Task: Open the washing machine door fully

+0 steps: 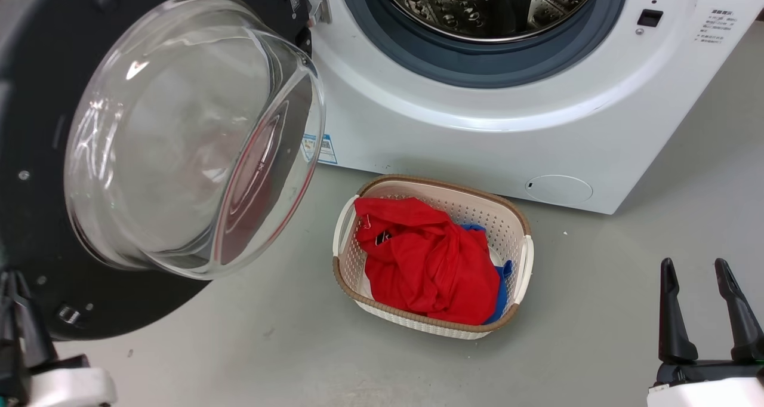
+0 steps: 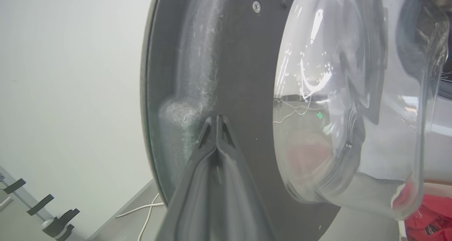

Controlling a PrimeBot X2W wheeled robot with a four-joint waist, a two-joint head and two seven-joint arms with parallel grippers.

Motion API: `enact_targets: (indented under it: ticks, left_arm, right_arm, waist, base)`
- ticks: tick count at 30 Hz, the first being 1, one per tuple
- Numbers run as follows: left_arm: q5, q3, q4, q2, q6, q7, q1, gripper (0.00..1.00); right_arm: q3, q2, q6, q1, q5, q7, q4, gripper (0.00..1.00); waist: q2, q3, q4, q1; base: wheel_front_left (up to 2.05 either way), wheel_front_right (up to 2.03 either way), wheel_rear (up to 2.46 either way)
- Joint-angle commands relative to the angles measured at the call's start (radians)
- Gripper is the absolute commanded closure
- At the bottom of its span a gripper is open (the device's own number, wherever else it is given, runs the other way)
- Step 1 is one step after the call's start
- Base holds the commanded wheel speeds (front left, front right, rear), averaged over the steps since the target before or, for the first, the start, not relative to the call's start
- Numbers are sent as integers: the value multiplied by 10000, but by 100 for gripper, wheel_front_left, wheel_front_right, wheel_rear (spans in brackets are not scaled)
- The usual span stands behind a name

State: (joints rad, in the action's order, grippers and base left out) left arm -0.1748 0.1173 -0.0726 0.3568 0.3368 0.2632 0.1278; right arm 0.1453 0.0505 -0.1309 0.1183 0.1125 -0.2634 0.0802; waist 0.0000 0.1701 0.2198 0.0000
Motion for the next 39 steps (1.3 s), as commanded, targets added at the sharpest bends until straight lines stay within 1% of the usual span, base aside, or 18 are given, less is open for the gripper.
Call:
enact_targets:
  ticks: [1,9,18,24,29,34,39]
  left_arm:
    - [-89,239,119,120,-50,22,-260,100]
    - [-434,819,1076,374,-664,14,-1077,100]
    - [-743,1399,2499,476,-1239,13,-1879,100]
    - [-815,1726,3471,639,-1762,13,-2569,100]
    - [-820,1946,4277,702,-2110,13,-3233,100]
    - [-697,2119,4977,755,-2351,15,-3822,100]
    - [-640,2357,5403,809,-2463,15,-4207,100]
  right_arm:
    - [-14,-6,2,-154,-93,-18,11,0]
    - [-97,-6,2,-315,-230,-18,-15,0]
    - [-109,-6,2,-373,-351,-18,17,0]
    - [-82,-6,2,-458,-454,-18,67,0]
    - [-48,-6,2,-583,-572,-18,123,0]
    - [-102,-6,2,-706,-643,-18,128,0]
    - [-197,-6,2,-813,-726,-18,117,0]
  waist:
    - [0,38,14,0]
    - [0,159,-46,0]
    - [0,275,-205,0]
    - [0,419,-236,0]
    - [0,658,-228,0]
    - [0,862,-248,0]
    - [0,1020,-319,0]
  base:
    - [0,0,0]
    - [0,0,0]
    - [0,0,0]
    - [0,0,0]
    - [0,0,0]
    - [0,0,0]
    - [0,0,0]
